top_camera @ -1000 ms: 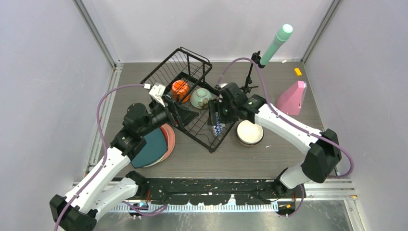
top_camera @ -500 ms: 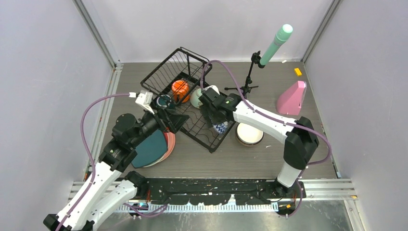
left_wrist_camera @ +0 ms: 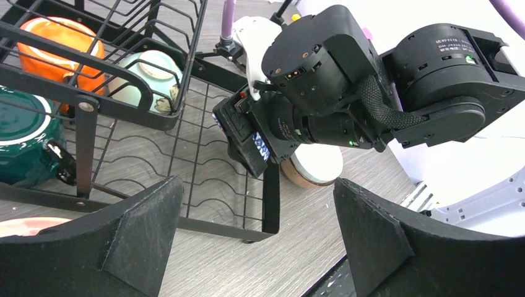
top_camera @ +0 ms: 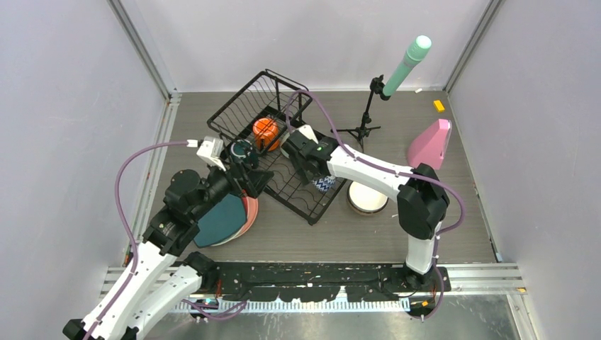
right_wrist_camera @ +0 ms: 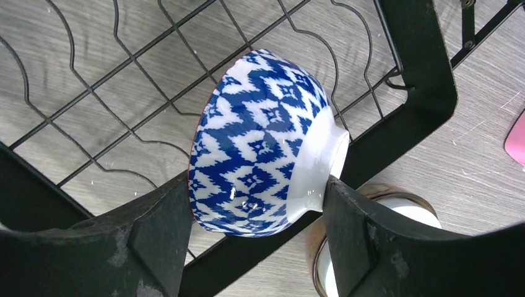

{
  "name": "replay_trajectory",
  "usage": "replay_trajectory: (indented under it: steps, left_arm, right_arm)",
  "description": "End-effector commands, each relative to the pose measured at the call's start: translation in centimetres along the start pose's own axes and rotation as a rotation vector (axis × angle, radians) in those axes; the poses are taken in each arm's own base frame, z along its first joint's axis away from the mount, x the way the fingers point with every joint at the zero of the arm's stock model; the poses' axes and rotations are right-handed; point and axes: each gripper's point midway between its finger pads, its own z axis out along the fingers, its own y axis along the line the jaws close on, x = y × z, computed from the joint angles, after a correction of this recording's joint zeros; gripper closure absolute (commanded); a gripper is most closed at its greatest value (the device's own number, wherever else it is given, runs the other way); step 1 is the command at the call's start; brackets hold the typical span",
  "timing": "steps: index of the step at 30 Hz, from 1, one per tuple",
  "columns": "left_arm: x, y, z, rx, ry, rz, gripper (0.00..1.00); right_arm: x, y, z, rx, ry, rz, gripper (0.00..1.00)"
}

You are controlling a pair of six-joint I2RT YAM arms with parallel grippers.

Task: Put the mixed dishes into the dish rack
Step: Turn the bowl upside down on the dish rack.

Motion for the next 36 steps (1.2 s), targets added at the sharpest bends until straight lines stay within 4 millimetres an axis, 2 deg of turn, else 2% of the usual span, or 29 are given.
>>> replay_trajectory:
  steps: [1,8,12,21,36]
  left_arm:
    - [-1.2,0.1,-0.6,-0.016,-0.041,0.030,0.06]
    - [-1.1,0.2,-1.0,-0.023,-0.044,0.031,0.06]
    - [-1.0,0.2,-0.9,-0.022,-0.043,0.023,0.06]
    - [-0.9,0.2,-1.0,-0.021,-0.037,0.019,0.06]
    - [-0.5,0.5,-1.0,-0.034,-0.030,0.006,0.05]
  right_arm:
    - [0.3,1.8,0.6,-0.021,0.019,0.028,0.51]
    - [1.8,2.0,1.3,-0.020,0.049,0.015,0.37]
    - [1.8,2.7,1.2,-0.063,0.045,0.021,0.31]
    - [3.3,4.5,1.4,-0.141,0.096,0.002,0.20]
    - [4.8,5.9,2.2,-0.210,0.146,-0.019,0.16]
